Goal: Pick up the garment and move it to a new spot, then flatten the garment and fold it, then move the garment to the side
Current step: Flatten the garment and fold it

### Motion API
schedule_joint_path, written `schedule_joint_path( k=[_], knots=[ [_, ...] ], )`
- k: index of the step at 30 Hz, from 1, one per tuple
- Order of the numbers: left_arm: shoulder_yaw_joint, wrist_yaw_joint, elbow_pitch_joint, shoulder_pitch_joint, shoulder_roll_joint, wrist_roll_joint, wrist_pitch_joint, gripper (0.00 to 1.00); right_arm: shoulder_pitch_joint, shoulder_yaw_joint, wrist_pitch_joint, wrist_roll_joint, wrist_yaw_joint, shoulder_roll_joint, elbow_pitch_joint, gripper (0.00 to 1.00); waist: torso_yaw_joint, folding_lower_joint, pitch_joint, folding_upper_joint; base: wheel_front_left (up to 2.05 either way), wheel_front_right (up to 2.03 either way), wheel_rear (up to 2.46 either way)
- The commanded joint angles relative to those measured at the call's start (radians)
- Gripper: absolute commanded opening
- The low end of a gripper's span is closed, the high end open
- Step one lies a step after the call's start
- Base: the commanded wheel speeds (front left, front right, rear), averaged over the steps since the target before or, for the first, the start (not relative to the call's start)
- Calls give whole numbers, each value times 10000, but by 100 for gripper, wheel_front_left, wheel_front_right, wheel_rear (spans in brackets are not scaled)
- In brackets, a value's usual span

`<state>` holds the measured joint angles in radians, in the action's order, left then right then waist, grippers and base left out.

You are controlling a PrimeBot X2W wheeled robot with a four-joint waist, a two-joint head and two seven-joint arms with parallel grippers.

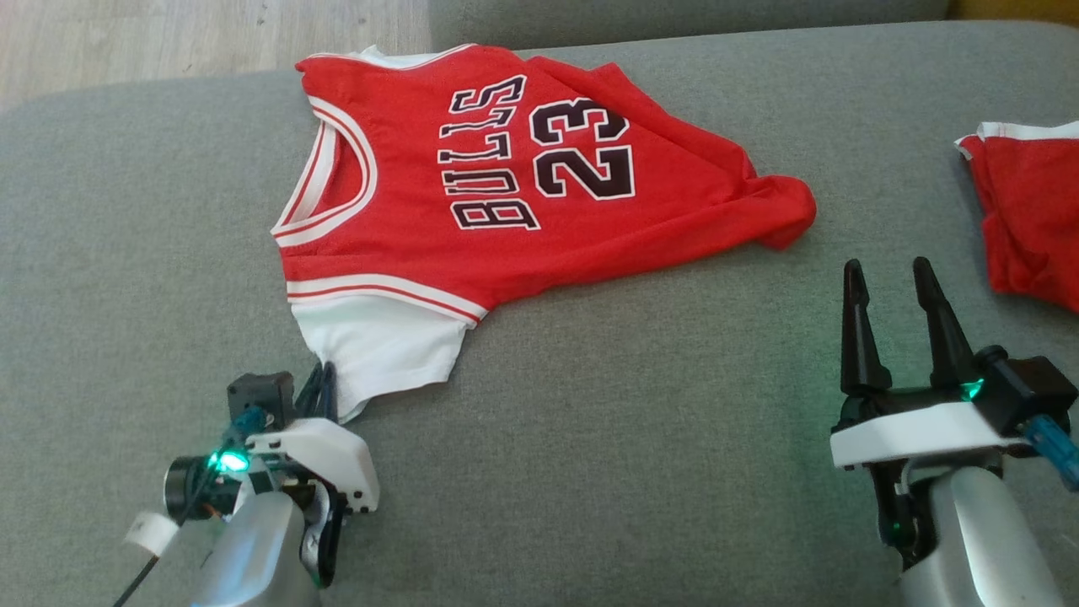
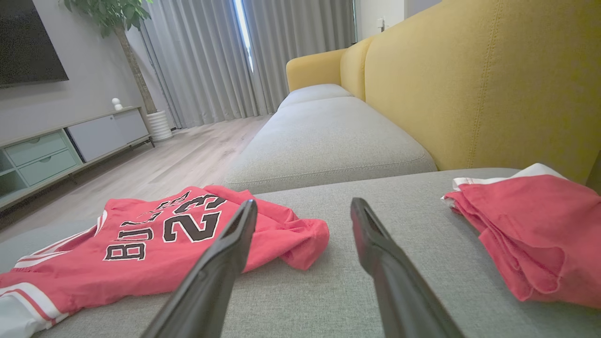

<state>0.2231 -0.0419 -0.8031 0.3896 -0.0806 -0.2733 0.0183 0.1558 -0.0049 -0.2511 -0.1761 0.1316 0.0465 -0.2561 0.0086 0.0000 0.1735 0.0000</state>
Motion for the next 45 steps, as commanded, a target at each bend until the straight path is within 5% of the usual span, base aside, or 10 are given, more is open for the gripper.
schedule_joint_path(
  k=[1, 13, 23, 30, 45],
  knots=[
    [-210, 32, -104, -70, -199, -122, -69, 0, 328, 191, -107, -57, -9, 37, 315, 100, 13, 0, -51, 0, 0, 0, 0],
    [-963, -309, 1236, 26, -296, -575, 2106, 0, 260, 219, -107, -72, -9, 37, 102, 100, 221, 0, -281, 0, 0, 0, 0],
    [-1675, -609, 3021, -245, -322, -439, 2428, 0, 451, 416, 380, 55, -9, 37, -727, 100, 408, 0, -218, 0, 0, 0, 0],
    [-1785, -436, 3589, -541, -123, -191, 2432, 0, 1359, 475, 1649, -332, -9, 37, -2233, 100, 569, 0, -92, 0, 0, 0, 0],
    [-1460, -69, 3633, -434, 193, 46, 2434, 0, 3473, 663, 2542, -526, -9, 37, -6255, 100, 1065, 0, 126, 0, 0, 0, 0]
  ],
)
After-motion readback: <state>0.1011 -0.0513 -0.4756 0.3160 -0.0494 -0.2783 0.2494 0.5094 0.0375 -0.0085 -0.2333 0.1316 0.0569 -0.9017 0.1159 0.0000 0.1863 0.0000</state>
